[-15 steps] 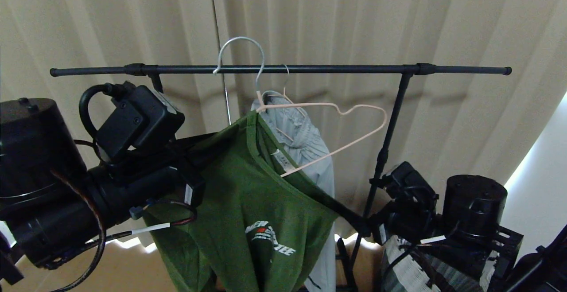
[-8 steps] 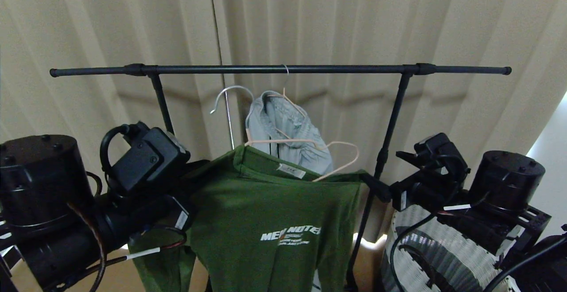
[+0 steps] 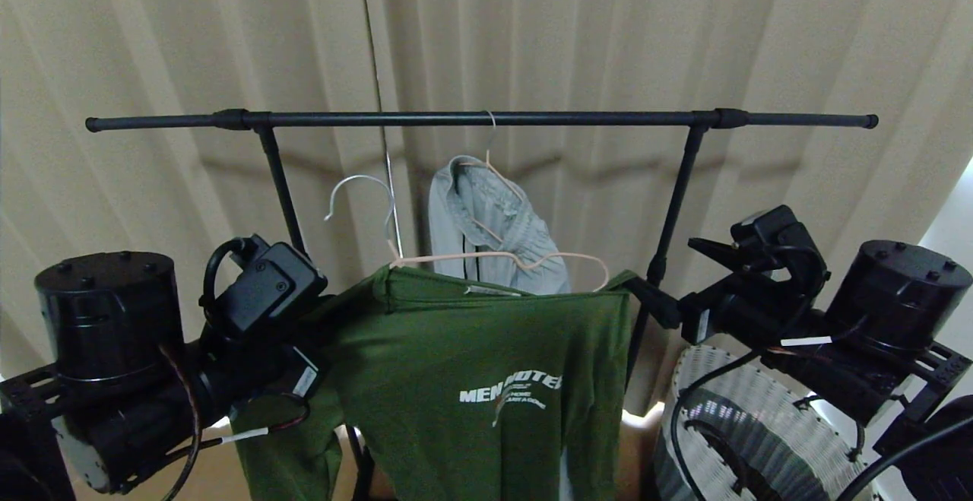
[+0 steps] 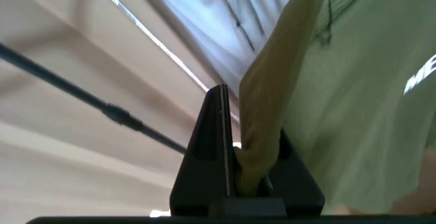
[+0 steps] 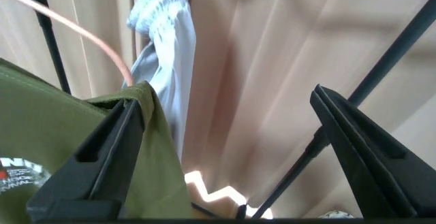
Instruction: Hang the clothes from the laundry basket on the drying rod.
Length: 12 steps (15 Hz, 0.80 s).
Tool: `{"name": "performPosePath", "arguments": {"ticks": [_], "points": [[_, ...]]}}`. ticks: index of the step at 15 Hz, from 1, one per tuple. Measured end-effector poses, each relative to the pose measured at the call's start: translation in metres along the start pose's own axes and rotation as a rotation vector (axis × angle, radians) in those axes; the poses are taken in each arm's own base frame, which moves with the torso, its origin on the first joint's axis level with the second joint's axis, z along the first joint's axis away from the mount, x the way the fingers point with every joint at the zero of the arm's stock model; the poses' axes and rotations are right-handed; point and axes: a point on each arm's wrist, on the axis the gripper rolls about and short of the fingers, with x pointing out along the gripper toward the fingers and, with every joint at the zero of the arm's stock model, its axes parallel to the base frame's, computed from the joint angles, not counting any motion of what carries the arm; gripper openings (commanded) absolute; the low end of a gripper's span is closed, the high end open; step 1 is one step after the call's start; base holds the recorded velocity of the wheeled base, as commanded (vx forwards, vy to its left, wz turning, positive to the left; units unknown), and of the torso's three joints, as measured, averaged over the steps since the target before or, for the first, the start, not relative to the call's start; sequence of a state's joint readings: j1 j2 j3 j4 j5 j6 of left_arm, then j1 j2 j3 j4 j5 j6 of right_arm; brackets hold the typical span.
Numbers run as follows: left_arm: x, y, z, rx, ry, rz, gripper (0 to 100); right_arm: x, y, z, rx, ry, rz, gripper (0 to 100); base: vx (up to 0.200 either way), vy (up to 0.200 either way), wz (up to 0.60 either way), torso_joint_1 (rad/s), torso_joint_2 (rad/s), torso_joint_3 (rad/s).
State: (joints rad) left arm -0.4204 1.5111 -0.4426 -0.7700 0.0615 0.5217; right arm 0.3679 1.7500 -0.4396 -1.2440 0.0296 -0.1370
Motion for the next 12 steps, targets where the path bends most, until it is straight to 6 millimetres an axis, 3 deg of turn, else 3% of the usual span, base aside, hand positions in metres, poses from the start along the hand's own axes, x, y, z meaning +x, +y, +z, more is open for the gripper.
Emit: {"name": "performPosePath", "arguments": {"ticks": [5,12], "points": [[-0.001,0.007,0.012,-0.084,-0.160,0.073,0,-0.003,-0.001,-0.011,-0.001,0.055,-0.006,100,0.000,0.000,0.00,0.000,0.00,0.000],[-0.013,-0.004,-0.004,-0.086,-0.197,-0.032,0,0.002,-0.010,-0.015,0.001,0.065,-0.039,100,0.000,0.000,0.00,0.000,0.00,0.000]]}}
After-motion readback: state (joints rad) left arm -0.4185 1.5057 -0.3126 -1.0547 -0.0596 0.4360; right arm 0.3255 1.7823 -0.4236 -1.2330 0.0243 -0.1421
